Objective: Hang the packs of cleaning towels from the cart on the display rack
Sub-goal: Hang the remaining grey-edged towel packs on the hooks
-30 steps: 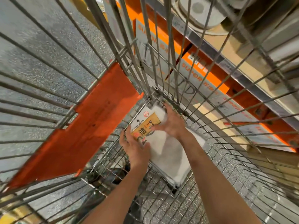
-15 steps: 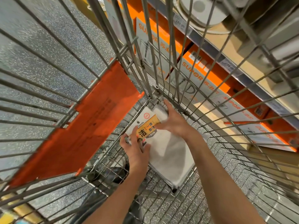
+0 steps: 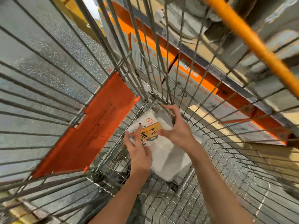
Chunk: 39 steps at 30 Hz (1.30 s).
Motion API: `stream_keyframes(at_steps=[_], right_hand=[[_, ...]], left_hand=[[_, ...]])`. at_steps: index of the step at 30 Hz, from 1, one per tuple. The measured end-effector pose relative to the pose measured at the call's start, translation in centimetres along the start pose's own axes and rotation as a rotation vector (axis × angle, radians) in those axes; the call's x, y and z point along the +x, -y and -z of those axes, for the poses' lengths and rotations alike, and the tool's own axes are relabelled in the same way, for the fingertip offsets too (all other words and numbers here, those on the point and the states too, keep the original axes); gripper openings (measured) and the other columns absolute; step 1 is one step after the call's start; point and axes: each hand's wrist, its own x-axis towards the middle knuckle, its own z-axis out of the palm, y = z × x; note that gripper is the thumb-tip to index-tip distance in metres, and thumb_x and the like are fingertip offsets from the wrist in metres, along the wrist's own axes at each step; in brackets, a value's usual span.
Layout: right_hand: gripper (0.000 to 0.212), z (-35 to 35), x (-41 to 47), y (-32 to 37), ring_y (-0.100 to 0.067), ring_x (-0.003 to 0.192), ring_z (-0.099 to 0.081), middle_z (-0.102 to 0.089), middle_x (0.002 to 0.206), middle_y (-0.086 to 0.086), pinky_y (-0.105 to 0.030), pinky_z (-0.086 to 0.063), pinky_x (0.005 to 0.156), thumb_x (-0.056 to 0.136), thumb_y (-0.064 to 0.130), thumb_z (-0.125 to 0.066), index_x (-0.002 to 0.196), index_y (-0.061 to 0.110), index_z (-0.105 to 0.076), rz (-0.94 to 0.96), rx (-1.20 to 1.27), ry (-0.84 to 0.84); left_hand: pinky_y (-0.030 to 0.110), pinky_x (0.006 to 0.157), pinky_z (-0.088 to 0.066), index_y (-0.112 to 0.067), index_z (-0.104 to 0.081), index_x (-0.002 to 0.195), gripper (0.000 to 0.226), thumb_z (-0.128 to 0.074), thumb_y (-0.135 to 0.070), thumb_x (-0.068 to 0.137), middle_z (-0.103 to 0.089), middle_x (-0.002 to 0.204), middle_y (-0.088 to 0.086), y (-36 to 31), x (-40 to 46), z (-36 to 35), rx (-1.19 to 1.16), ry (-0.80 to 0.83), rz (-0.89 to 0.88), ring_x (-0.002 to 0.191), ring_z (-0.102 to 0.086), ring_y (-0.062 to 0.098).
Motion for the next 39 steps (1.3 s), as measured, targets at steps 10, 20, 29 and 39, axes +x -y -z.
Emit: stream_keyframes(at_steps=[10,20,29,39], right_hand=[[0.079,5.0,-9.3,8.7,-0.001,0.092,-0.062,-0.063,0.101,0.022,-0.033,-0.054,0.081,0.060,0.016,-0.087,0.110,0.057,-0.042,0.128,0.267,-0.227],[0.081,10.4,-19.4,20.4,-0.011,0.080,-0.069,-0.065,0.105,0.008,-0.026,-0.055,0.057,0.057,0.017,-0.088,0.112,0.054,-0.042,0.279,0.440,-0.382],[0.096,12.9,-27.4,27.4,-0.029,0.079,-0.071,-0.065,0.107,-0.007,-0.045,-0.057,0.057,0.029,0.030,-0.093,0.111,0.053,-0.048,0.314,0.599,-0.288],[0.077,15.1,-30.1,31.8,-0.033,0.090,-0.069,-0.061,0.118,-0.011,-0.046,-0.056,0.062,0.052,0.011,-0.082,0.114,0.043,-0.050,0.401,0.692,-0.089]], left_hand=[[0.034,0.112,-0.035,-0.067,-0.014,0.137,0.099,-0.048,0.012,0.088,0.015,0.159,-0.010,-10.2,-5.1,5.4,0.010,0.002,-0.329,0.150,-0.006,0.017],[0.048,0.112,-0.037,-0.054,-0.038,0.135,0.068,-0.061,-0.011,0.088,0.025,0.156,-0.017,-21.2,-9.7,14.8,-0.110,0.098,-0.592,0.144,0.002,-0.009],[0.046,0.116,-0.030,-0.074,-0.018,0.132,0.074,-0.053,-0.083,0.067,-0.026,0.155,-0.005,-26.0,-14.2,23.9,0.115,0.271,-0.663,0.141,-0.031,0.014],[0.004,0.104,0.002,-0.085,-0.019,0.117,0.066,-0.060,-0.067,0.070,0.019,0.127,-0.051,-30.9,-20.7,26.6,0.039,0.096,-0.743,0.108,0.017,-0.044]])
